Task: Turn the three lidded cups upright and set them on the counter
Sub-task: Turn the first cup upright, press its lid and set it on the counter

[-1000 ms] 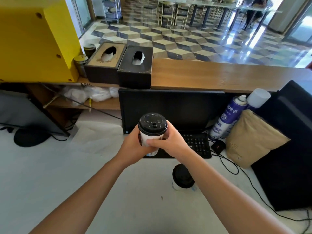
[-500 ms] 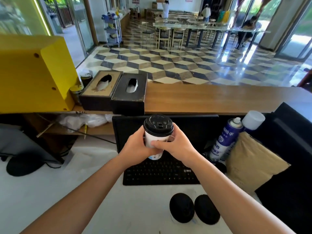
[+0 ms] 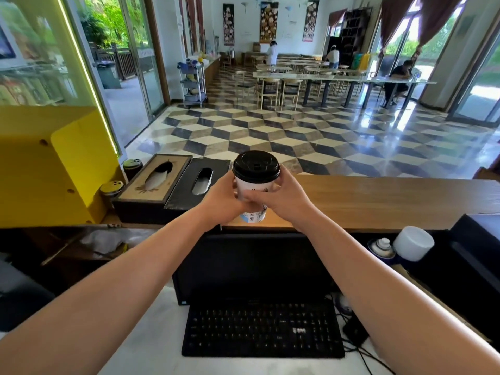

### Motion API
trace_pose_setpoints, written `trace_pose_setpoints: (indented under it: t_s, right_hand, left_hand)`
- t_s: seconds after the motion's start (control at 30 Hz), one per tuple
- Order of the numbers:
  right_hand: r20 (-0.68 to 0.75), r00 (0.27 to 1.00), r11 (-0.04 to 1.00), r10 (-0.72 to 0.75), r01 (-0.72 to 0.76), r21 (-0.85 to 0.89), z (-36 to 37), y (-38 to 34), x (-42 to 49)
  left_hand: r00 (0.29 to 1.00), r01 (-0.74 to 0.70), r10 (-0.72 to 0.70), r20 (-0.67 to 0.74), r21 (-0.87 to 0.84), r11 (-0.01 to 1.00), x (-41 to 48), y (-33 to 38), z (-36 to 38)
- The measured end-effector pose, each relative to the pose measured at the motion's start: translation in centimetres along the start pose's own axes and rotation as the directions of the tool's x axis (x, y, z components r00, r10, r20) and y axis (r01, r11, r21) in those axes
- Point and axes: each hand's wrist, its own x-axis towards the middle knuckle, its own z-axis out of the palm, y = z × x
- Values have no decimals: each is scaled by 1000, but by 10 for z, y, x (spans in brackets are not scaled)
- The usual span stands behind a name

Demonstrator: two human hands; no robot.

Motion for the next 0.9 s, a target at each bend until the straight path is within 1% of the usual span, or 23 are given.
trace_pose_setpoints:
  t_s: [0.23,0.37,0.53,0.73,0.9]
  right_hand:
    - [2,999,998,48,-48,31,-4,25,34]
    - [-15,997,996,79,-78,41,1,38,42]
    - [-16,995,995,95,-94,41,2,48,44]
    - [-35,995,995,89,-90,-37,5,57,42]
    - [-49,994,993,97,-100,-63,8,61,39]
  left_hand:
    - [992,125,-125,-30,4,992,36,-14,13]
    - [986,165,-165,2,-28,986,40,-17,18]
    - [977,215,-214,10,-49,975,42,-22,25]
    - [979,205,-204,22,-67,977,39,-22,32]
    - [975,217,-220,-27,-79,973,30,-23,36]
